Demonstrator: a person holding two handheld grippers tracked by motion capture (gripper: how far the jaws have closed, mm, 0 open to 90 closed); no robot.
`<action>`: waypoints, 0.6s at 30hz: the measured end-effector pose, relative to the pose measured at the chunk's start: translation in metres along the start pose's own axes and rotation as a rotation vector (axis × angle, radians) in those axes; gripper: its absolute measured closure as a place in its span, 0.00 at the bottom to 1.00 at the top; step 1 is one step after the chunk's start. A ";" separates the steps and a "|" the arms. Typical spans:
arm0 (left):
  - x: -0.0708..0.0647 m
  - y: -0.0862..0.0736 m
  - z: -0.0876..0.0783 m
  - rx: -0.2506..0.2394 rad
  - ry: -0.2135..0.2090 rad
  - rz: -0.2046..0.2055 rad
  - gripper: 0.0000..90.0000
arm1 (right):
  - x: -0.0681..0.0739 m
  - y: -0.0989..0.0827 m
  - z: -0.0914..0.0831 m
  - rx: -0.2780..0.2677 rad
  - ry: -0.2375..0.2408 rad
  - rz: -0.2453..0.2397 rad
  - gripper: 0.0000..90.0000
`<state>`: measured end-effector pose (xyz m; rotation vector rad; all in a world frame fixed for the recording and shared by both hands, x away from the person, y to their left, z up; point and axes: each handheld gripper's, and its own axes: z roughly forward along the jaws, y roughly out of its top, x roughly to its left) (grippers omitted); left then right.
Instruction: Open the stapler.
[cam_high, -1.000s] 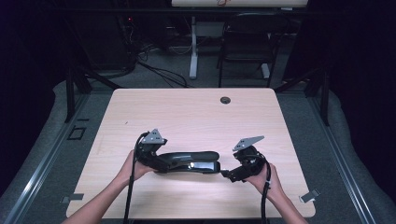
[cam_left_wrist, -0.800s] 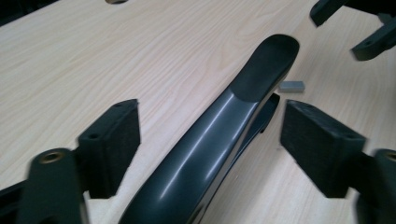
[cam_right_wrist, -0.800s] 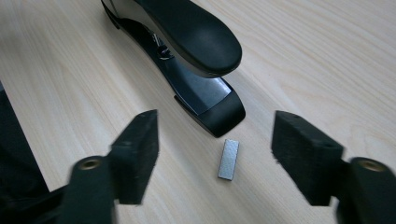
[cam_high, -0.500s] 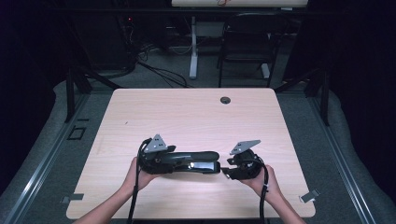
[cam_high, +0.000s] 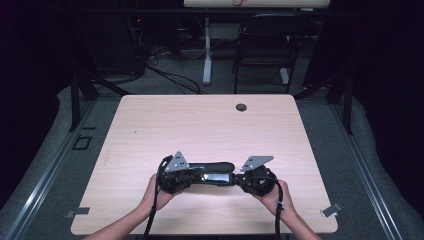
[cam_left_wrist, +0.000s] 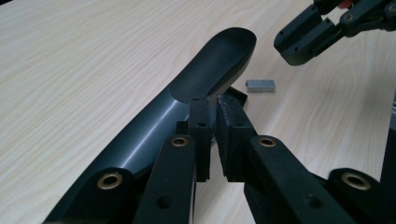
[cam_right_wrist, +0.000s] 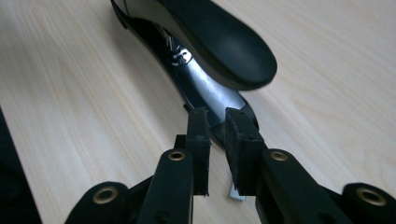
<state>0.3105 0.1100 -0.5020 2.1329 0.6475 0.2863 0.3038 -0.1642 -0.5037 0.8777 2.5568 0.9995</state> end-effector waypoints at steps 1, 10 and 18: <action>-0.002 -0.001 0.003 0.000 -0.001 -0.002 0.96 | 0.004 0.001 0.000 -0.019 -0.023 -0.020 0.90; -0.014 -0.008 0.019 0.004 0.034 0.015 1.00 | 0.008 0.000 0.008 -0.017 -0.046 -0.045 0.92; -0.020 -0.016 0.038 0.010 0.079 0.011 1.00 | 0.017 0.001 0.019 -0.024 -0.072 -0.084 0.95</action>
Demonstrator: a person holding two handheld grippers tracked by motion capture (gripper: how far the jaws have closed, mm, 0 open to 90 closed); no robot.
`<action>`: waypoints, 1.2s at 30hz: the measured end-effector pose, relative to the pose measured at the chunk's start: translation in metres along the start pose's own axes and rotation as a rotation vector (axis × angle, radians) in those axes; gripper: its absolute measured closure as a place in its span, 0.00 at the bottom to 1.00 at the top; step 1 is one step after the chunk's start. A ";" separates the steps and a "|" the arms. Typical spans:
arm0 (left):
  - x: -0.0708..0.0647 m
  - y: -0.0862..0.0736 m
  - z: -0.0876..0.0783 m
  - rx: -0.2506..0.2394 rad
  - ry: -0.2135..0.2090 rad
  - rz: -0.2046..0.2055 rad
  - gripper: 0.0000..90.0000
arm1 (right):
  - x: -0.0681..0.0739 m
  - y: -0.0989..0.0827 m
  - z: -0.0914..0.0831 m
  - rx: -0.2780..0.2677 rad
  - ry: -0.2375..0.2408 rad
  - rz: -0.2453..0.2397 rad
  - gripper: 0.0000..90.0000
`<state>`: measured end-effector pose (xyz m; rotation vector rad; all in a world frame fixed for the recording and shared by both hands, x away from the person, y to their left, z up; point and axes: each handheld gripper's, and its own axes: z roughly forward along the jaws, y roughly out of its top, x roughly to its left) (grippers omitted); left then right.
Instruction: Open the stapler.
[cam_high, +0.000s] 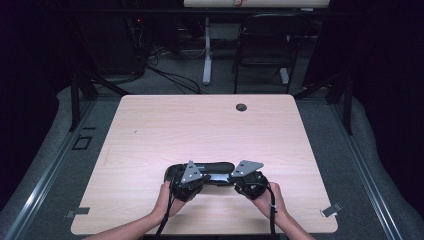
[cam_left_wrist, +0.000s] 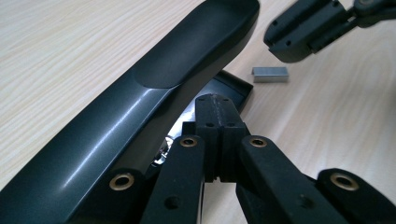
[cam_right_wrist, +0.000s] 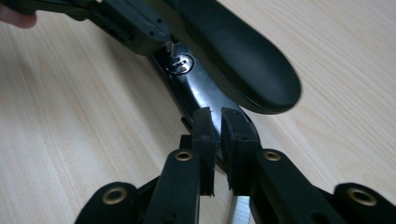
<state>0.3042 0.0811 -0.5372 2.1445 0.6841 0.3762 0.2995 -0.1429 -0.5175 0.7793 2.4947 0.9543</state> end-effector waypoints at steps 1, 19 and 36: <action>0.001 -0.001 0.002 -0.003 0.021 -0.003 1.00 | 0.002 0.000 0.004 0.002 -0.008 -0.015 0.97; -0.006 -0.008 0.020 -0.005 0.045 -0.024 1.00 | 0.008 -0.009 0.044 0.101 -0.070 -0.074 1.00; -0.008 -0.009 0.028 -0.039 0.072 -0.022 0.99 | 0.007 -0.013 0.047 0.078 -0.085 -0.067 1.00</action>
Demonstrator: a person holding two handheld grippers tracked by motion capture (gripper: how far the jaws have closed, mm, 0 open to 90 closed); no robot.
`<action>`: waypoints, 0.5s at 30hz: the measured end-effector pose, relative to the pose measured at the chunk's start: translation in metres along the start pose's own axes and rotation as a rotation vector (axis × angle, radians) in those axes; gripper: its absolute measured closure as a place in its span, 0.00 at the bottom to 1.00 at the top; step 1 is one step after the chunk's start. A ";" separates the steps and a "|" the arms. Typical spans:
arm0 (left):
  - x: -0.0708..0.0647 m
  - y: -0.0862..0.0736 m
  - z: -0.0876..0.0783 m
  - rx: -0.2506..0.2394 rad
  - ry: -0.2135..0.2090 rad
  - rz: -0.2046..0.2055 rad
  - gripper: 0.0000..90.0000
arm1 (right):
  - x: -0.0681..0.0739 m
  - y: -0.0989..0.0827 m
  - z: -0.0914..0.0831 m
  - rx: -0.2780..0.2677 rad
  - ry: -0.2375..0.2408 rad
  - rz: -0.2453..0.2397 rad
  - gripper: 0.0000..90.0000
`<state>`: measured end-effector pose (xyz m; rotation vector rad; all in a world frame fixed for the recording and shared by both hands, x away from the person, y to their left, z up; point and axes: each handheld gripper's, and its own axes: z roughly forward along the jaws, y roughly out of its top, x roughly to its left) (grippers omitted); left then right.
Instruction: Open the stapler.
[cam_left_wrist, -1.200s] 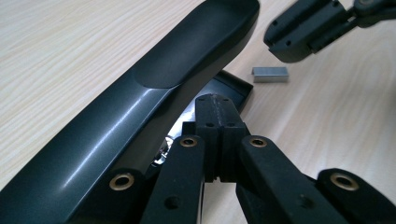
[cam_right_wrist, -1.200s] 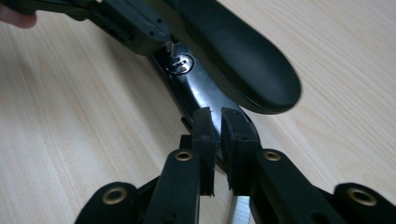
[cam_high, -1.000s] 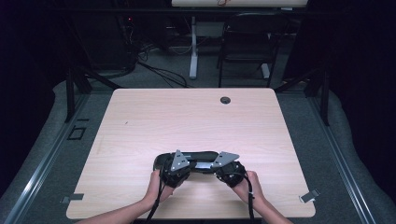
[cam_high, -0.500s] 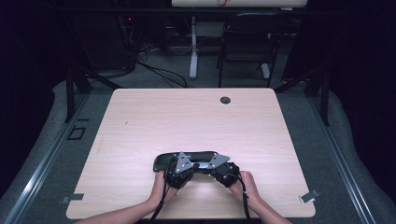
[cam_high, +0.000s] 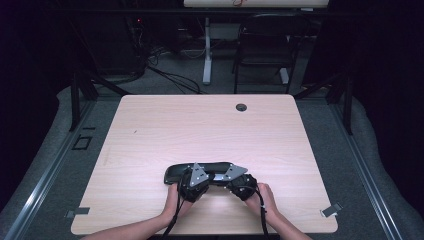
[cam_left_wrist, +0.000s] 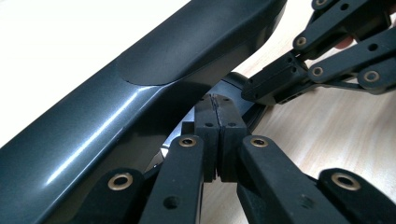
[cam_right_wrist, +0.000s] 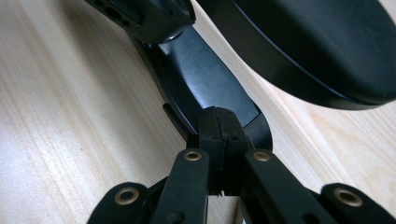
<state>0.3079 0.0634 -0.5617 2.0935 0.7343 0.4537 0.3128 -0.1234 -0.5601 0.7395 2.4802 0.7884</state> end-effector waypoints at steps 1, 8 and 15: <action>0.000 0.000 0.001 -0.002 -0.001 -0.007 0.99 | 0.002 -0.001 0.000 -0.011 -0.011 -0.003 1.00; 0.001 -0.002 0.004 -0.010 0.002 -0.003 0.99 | 0.000 -0.003 0.000 -0.022 -0.002 0.012 1.00; 0.001 -0.004 0.007 -0.017 0.014 -0.014 0.99 | -0.005 -0.003 0.000 -0.024 0.021 0.054 1.00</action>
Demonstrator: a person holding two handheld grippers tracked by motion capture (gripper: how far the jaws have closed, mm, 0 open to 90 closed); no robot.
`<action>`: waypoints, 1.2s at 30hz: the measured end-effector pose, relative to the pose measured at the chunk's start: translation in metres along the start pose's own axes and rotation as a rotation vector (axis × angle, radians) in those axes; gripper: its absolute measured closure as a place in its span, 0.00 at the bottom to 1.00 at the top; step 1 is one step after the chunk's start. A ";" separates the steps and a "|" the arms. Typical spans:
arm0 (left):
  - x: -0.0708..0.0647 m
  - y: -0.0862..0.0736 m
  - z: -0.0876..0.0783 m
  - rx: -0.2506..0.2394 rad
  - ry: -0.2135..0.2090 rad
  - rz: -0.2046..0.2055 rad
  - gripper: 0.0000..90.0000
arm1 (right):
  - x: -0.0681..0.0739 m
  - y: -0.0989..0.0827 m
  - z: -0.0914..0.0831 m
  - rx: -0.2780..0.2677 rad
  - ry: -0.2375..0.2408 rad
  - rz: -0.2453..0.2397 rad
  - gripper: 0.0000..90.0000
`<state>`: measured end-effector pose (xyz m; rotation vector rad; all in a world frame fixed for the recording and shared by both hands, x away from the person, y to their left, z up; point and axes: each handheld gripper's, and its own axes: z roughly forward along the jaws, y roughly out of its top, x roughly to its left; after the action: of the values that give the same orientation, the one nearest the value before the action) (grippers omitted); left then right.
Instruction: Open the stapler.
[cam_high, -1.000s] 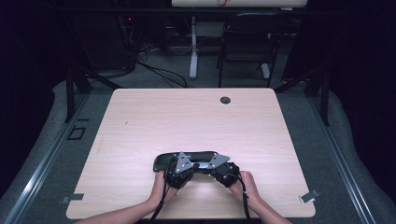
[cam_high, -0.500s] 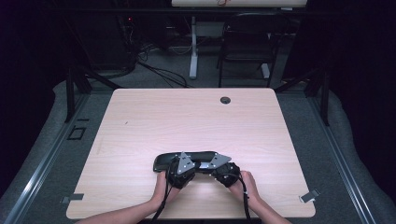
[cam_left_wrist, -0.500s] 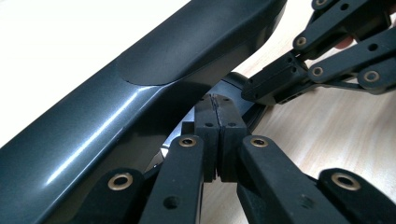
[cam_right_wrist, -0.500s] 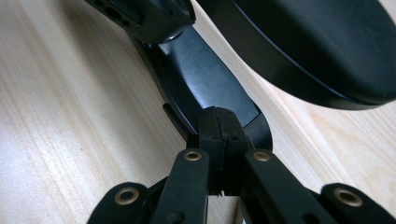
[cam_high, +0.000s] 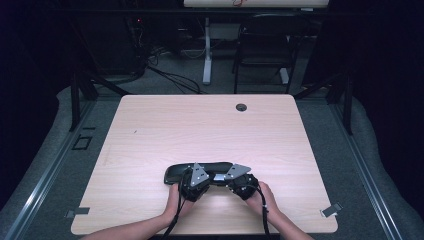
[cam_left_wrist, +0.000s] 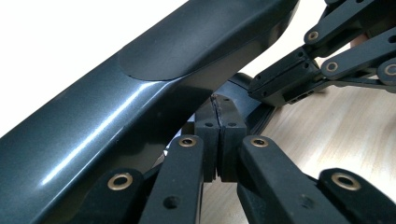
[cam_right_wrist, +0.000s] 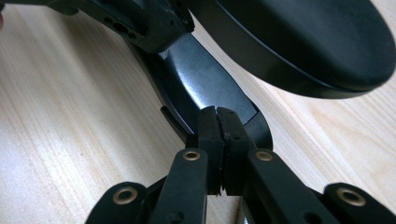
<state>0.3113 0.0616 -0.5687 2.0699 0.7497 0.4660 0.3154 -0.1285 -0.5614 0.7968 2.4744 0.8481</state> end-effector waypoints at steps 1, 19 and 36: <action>0.000 0.000 0.000 0.000 0.000 0.000 0.99 | 0.000 0.000 0.000 -0.001 0.000 0.003 1.00; -0.005 0.001 0.007 -0.026 0.015 0.024 1.00 | 0.003 -0.001 0.000 -0.006 -0.014 0.012 1.00; -0.009 0.004 0.012 -0.043 0.027 0.025 1.00 | 0.000 -0.004 0.000 -0.020 0.008 0.053 1.00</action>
<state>0.3128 0.0464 -0.5725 2.0383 0.7242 0.5207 0.3143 -0.1312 -0.5635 0.8574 2.4578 0.8946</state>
